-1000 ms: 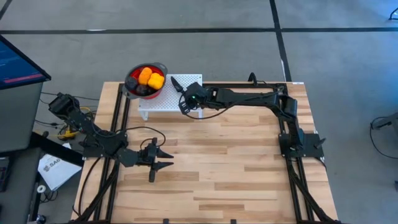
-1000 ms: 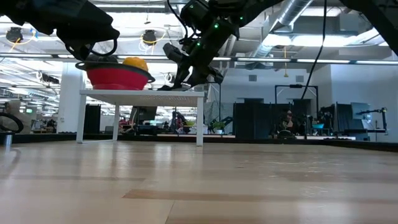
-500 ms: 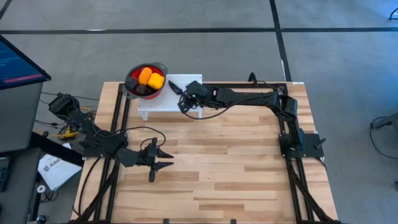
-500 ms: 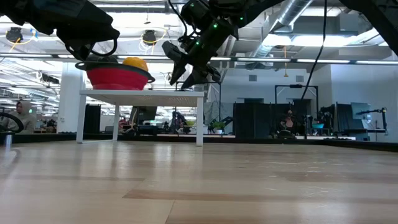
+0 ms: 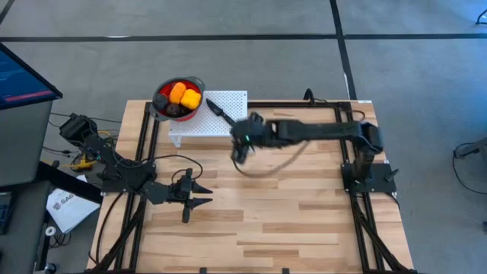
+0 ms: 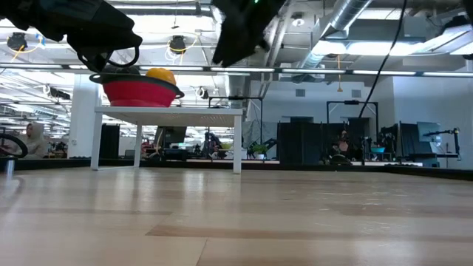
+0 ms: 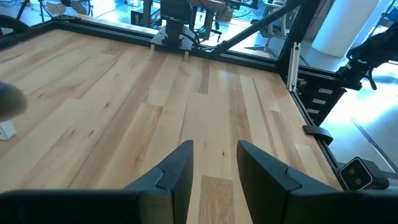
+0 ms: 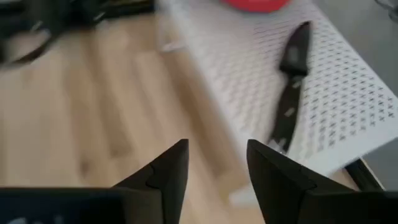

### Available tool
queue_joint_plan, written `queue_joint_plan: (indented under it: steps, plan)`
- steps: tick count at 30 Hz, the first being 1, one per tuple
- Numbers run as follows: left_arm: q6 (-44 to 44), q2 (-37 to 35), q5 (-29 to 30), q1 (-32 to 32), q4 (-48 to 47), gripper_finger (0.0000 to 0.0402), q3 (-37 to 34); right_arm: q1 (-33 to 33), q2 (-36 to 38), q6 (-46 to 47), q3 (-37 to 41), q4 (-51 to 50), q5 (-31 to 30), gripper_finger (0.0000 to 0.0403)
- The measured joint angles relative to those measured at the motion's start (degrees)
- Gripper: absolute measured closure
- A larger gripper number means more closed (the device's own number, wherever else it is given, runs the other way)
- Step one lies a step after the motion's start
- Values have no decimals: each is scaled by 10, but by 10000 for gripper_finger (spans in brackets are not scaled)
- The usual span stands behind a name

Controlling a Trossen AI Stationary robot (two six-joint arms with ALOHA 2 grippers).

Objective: Pick & Place Fruit
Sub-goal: Return to Home Position

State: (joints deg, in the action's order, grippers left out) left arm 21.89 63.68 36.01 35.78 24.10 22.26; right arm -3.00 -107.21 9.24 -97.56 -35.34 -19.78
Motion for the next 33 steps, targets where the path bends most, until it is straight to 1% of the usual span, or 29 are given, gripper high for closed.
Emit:
queue_joint_plan:
  steps: [4,7,11,14,17,19,21,24,27,28,30,31,33]
  plan:
    - [0,0,0,0,0,283,0,60,58,2,60,-50,-58,268]
    - [0,0,0,0,0,283,0,84,127,38,144,-51,-79,286]
    - [0,0,0,0,0,283,0,109,250,73,301,1,-75,305]
    - [-1,0,0,0,0,283,0,131,350,74,414,46,-46,313]
    - [-4,0,0,-1,0,283,0,147,450,81,495,57,-35,318]
    - [-4,0,0,-1,0,283,0,150,505,104,534,53,-35,320]
    - [-5,0,0,-1,1,283,0,150,554,107,564,49,-34,321]
    - [-5,0,0,-1,3,283,0,150,611,112,598,49,-34,321]
    - [-9,0,0,-2,4,283,0,150,646,178,628,63,-33,321]
    - [-22,0,2,-4,5,283,0,149,652,178,635,74,-33,321]
    - [-44,-3,10,-10,9,283,0,145,658,122,649,115,-26,321]
    - [-51,-5,11,-12,9,283,0,145,662,80,662,145,-11,321]
    - [-51,-7,12,-13,9,283,0,146,673,3,693,213,54,321]
